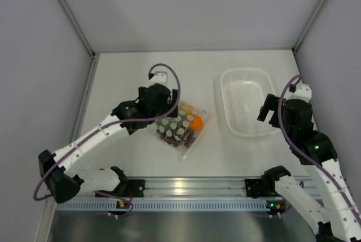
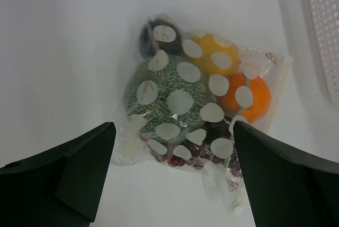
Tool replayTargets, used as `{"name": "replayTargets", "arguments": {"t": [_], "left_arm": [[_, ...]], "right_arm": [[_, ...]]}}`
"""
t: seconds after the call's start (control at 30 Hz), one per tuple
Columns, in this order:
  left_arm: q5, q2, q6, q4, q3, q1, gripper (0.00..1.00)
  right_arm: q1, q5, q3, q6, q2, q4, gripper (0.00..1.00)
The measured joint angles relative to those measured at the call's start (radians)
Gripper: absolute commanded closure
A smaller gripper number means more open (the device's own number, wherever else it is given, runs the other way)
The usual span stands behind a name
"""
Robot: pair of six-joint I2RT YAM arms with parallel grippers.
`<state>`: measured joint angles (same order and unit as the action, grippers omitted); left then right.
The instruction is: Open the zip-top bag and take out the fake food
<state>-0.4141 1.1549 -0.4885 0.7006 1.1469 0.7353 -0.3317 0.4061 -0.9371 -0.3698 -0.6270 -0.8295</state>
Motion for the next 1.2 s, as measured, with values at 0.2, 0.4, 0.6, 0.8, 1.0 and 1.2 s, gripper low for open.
{"name": "replayTargets", "arguments": {"t": [0.2, 0.4, 0.6, 0.8, 1.0, 1.2], "left_arm": [[-0.243, 0.270, -0.022, 0.031, 0.121, 0.303, 0.03], [-0.409, 0.502, -0.009, 0.061, 0.217, 0.525, 0.06], [-0.500, 0.660, -0.035, 0.113, 0.233, 0.684, 0.14], [-0.560, 0.795, -0.064, 0.159, 0.245, 0.749, 0.19], [-0.628, 0.886, -0.069, 0.176, 0.251, 0.764, 0.32], [-0.684, 0.974, -0.070, 0.177, 0.270, 0.750, 0.42]], "right_arm": [[0.000, -0.004, 0.000, -0.007, -0.001, -0.032, 0.00], [0.000, 0.005, -0.002, -0.009, 0.032, -0.059, 0.01], [0.000, 0.018, -0.013, -0.009, 0.038, -0.078, 0.01], [0.000, 0.015, -0.014, -0.009, 0.038, -0.078, 0.01], [0.000, 0.005, -0.014, -0.008, 0.054, -0.077, 0.01], [0.000, -0.006, -0.014, -0.005, 0.063, -0.077, 0.01]]}}
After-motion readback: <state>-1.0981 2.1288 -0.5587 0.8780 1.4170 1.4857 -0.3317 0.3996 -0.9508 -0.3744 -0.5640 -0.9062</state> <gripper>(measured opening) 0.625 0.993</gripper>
